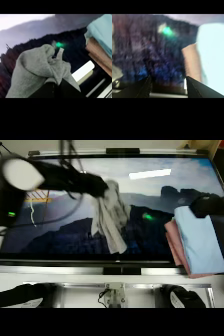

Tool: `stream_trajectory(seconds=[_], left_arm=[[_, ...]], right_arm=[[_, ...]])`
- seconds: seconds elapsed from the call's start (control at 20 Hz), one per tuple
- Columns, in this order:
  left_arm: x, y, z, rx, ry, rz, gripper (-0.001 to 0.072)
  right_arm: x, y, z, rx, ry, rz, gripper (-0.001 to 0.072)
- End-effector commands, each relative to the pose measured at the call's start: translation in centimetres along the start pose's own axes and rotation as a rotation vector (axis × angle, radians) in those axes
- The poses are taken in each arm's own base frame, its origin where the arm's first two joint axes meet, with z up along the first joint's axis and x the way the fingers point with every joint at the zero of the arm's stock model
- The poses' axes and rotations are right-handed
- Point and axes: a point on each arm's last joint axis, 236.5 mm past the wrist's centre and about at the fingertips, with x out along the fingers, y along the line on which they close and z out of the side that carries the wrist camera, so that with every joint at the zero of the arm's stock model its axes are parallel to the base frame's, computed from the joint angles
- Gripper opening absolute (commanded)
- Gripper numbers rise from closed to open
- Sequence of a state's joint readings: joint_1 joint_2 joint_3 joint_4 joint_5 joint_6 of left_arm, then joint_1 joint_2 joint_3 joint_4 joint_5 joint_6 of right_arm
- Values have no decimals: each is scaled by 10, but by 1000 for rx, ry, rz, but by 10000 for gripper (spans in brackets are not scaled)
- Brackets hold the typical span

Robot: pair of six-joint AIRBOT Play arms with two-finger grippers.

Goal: Fold the shirts.

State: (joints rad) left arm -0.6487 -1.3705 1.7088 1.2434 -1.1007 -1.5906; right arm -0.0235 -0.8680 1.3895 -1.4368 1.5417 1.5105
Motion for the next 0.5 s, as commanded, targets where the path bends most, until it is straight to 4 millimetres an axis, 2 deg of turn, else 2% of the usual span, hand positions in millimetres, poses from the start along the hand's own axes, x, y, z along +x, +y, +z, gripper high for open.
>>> stream_trajectory(seconds=[0.0,0.1,0.15,0.2,0.25,0.3,0.35,0.45], left_arm=[[94,-18,-82,-82,174,-42,38],[133,-25,-113,-129,260,-73,41],[144,-25,-122,-157,289,-83,94],[150,-18,-125,-175,307,-79,342],[147,-8,-121,-186,313,-67,574],[137,10,-115,-189,321,-39,606],[120,38,-105,-189,333,9,607],[77,97,-89,-235,355,104,607]], right_arm=[[64,38,-50,69,175,197,549],[107,49,-83,136,285,259,550],[123,53,-97,170,336,285,550],[134,58,-108,196,377,310,550],[142,66,-115,204,408,347,695],[146,76,-118,192,427,403,690],[149,82,-119,197,442,431,690],[158,92,-121,177,456,439,690]])
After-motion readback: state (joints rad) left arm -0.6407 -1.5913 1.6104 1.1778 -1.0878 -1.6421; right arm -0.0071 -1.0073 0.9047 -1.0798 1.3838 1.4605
